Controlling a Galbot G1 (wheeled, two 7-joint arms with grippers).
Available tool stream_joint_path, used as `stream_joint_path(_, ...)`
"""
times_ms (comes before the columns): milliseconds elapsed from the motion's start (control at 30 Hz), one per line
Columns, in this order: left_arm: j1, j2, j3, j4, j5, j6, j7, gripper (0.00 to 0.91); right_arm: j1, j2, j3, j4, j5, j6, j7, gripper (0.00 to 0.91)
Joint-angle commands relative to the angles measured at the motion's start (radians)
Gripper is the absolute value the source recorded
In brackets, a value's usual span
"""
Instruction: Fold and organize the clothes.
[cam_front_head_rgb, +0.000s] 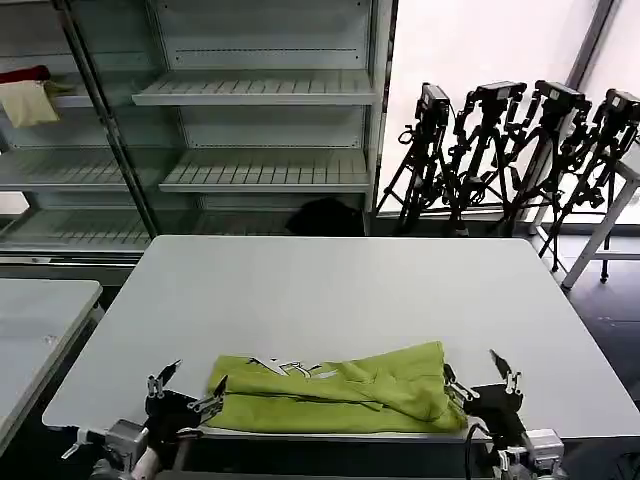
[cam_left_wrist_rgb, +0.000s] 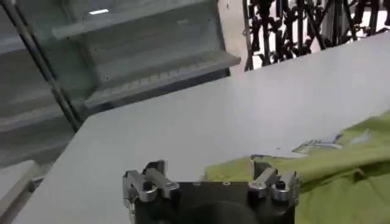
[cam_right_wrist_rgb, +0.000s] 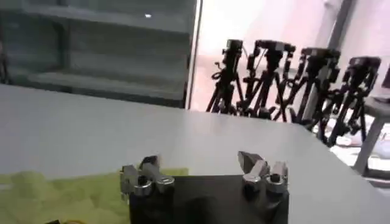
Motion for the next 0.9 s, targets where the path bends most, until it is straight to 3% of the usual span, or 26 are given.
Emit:
stream_joint_path(33,0.020,-0.084,-0.049,-0.054,-0.060,-0.118,-0.018,0.907,-0.076,0.042,0.012,0.023,-0.174,0.278,-0.008,0.907)
stream_joint_path(67,0.021,-0.094,-0.040,-0.039,-0.068,-0.127,-0.017,0.907,-0.099,0.044,0.013,0.008,-0.192,0.342,-0.017,0.907)
stream_joint_path(167,0.030,-0.119,-0.022,0.003,-0.048,-0.190,-0.010,0.907,-0.153,0.046,0.009,-0.026,-0.232,0.429,-0.016,0.907)
stream_joint_path(333,0.009,-0.142,-0.036,0.138,0.090,-0.475,0.051,0.907,-0.206,0.052,0.010,-0.059,-0.275,0.538,0.038,0.907)
stream_joint_path(467,0.021,-0.155,-0.022,0.130,-0.035,-0.419,0.044,0.907,-0.227,0.038,0.040,-0.056,-0.264,0.577,0.047,0.907)
stream_joint_path(900,0.044,-0.174,-0.032,0.220,-0.061,-0.375,-0.001,0.907,-0.254,0.025,0.126,-0.141,-0.148,0.619,0.019,0.907)
